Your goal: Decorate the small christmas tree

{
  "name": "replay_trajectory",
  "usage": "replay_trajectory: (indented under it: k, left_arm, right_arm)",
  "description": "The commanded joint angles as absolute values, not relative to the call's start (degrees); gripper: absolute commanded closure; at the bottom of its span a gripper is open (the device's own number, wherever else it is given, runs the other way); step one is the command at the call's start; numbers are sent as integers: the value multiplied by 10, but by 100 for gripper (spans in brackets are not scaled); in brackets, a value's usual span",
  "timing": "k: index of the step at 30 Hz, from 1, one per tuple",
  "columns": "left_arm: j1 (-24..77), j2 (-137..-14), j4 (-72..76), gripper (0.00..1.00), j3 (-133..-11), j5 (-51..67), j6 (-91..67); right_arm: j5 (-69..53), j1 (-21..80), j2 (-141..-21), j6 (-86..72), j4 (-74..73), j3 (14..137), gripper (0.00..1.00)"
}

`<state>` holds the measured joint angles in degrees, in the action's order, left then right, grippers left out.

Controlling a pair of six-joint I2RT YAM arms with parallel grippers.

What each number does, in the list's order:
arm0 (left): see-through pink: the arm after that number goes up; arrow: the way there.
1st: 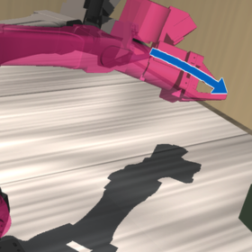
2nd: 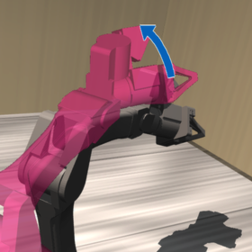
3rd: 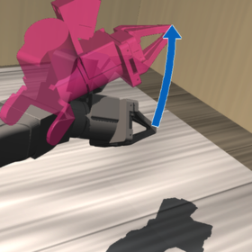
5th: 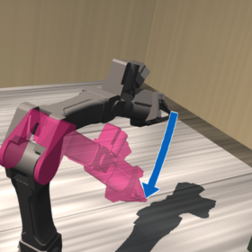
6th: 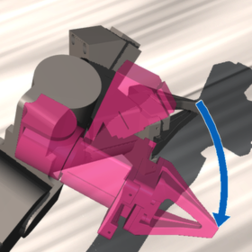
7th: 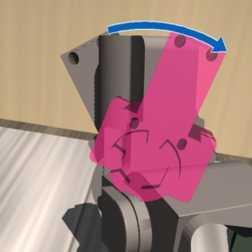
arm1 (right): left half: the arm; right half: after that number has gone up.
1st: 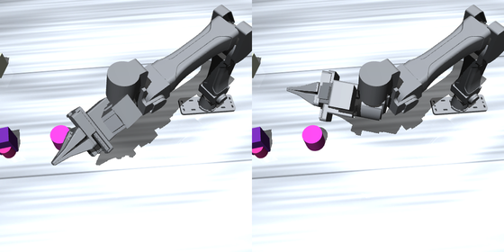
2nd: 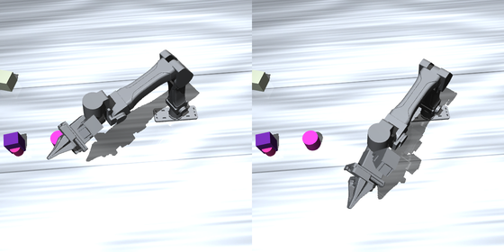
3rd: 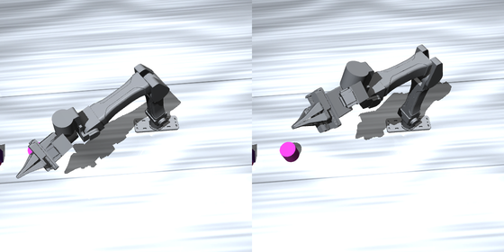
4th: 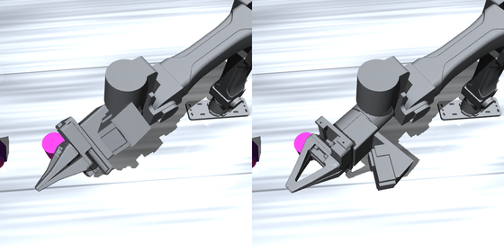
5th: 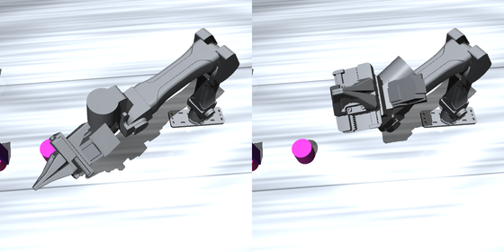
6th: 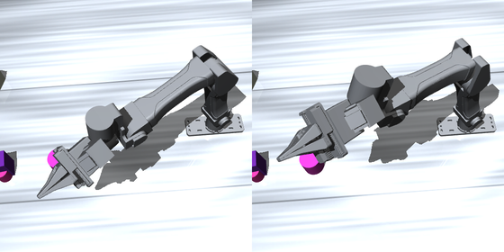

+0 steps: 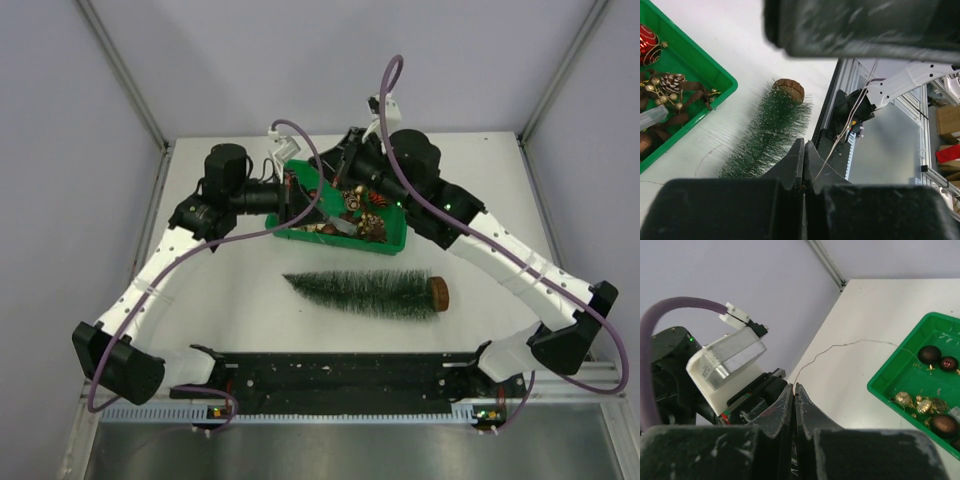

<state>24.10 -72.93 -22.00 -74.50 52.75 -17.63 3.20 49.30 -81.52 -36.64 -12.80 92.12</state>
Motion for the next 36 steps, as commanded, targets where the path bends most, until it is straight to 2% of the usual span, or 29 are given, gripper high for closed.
replay_trajectory:
  k: [1,4,5,11,17,27,36]
  left_arm:
    - [236,-704,-229,100,-754,537,-142]
    - [224,-680,-280,100,-762,516,-104]
    - [223,-672,-309,100,-772,485,-85]
    - [222,-624,-438,100,-809,371,29]
    - [222,-611,-522,100,-852,349,86]
    - [221,-589,-565,100,-915,203,131]
    - [222,-590,-565,100,-965,136,145]
  right_arm:
    - [37,503,-820,-374,-96,911,100]
    - [61,503,-817,-353,-110,912,100]
    - [68,503,-816,-343,-115,912,96]
    - [103,486,-786,-293,-134,878,50]
    - [78,447,-766,-261,-133,818,27]
    - [33,422,-823,-166,-125,762,15]
    - [40,422,-978,-108,-18,745,14]
